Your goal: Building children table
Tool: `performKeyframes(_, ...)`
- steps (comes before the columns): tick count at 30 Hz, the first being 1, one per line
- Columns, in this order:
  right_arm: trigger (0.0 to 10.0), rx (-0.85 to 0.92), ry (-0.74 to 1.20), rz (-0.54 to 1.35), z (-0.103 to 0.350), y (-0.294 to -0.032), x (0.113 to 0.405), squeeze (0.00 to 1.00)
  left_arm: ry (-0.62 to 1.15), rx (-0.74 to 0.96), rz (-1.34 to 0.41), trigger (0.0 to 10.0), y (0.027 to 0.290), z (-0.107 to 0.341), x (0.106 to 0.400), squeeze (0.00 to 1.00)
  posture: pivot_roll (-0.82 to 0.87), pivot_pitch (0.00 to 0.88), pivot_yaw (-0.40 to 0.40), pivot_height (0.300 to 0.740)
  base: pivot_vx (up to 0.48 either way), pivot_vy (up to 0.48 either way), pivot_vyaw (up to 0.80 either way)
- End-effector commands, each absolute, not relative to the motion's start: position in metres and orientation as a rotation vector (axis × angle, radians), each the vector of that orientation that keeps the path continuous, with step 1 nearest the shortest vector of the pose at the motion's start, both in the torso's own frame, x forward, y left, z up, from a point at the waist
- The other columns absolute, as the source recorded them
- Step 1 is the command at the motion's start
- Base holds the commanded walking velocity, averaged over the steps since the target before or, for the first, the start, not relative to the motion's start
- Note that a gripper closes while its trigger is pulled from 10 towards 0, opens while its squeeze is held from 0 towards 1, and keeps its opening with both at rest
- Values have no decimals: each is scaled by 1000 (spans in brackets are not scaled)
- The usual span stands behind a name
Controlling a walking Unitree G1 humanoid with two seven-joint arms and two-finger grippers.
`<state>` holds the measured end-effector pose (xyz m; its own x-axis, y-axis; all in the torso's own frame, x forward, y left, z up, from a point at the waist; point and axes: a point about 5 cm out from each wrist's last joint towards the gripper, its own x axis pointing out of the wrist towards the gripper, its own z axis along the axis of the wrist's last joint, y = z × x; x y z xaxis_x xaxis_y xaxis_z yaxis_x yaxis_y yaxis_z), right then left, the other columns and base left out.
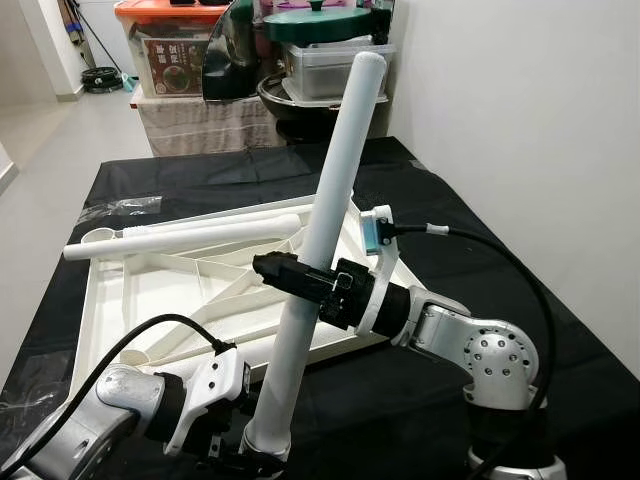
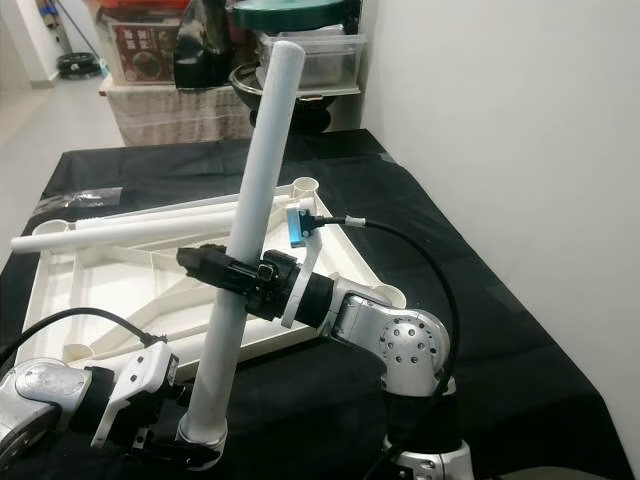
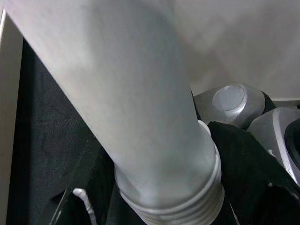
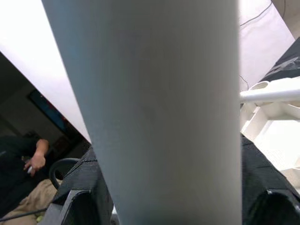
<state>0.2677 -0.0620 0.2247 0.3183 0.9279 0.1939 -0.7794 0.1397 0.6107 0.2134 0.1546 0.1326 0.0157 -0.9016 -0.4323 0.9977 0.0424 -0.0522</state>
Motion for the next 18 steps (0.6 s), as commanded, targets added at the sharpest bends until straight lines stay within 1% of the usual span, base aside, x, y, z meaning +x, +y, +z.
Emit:
performKeyframes(1, 10000, 687, 266, 1271, 223, -59, 263, 0, 373, 317, -1525, 10000, 152, 134, 214, 0, 11, 0, -22, 740, 0, 0, 0)
performKeyframes(3, 10000, 698, 266, 1269, 220, -59, 261, 0, 367, 320, -1524, 10000, 152, 135, 215, 0, 15, 0, -26, 740, 0, 0, 0)
performKeyframes(4, 9294, 705, 265, 1269, 219, -60, 261, 0, 367, 321, -1523, 10000, 152, 135, 215, 0, 15, 0, -26, 740, 0, 0, 0)
performKeyframes(7, 9294, 709, 264, 1268, 219, -60, 260, 0, 367, 321, -1523, 10000, 152, 135, 215, 0, 15, 0, -26, 740, 0, 0, 0)
performKeyframes(8, 4275, 711, 264, 1268, 219, -60, 260, 0, 367, 321, -1522, 10000, 152, 135, 215, 0, 11, 0, -23, 740, 0, 0, 0)
performKeyframes(9, 10000, 708, 267, 1268, 218, -60, 259, 0, 367, 320, -1522, 10000, 152, 135, 215, 0, 11, 0, -23, 740, 0, 0, 0)
performKeyframes(18, 10000, 705, 278, 1267, 212, -59, 254, 0, 356, 321, -1515, 10000, 152, 137, 220, 0, 11, 0, -22, 740, 0, 0, 0)
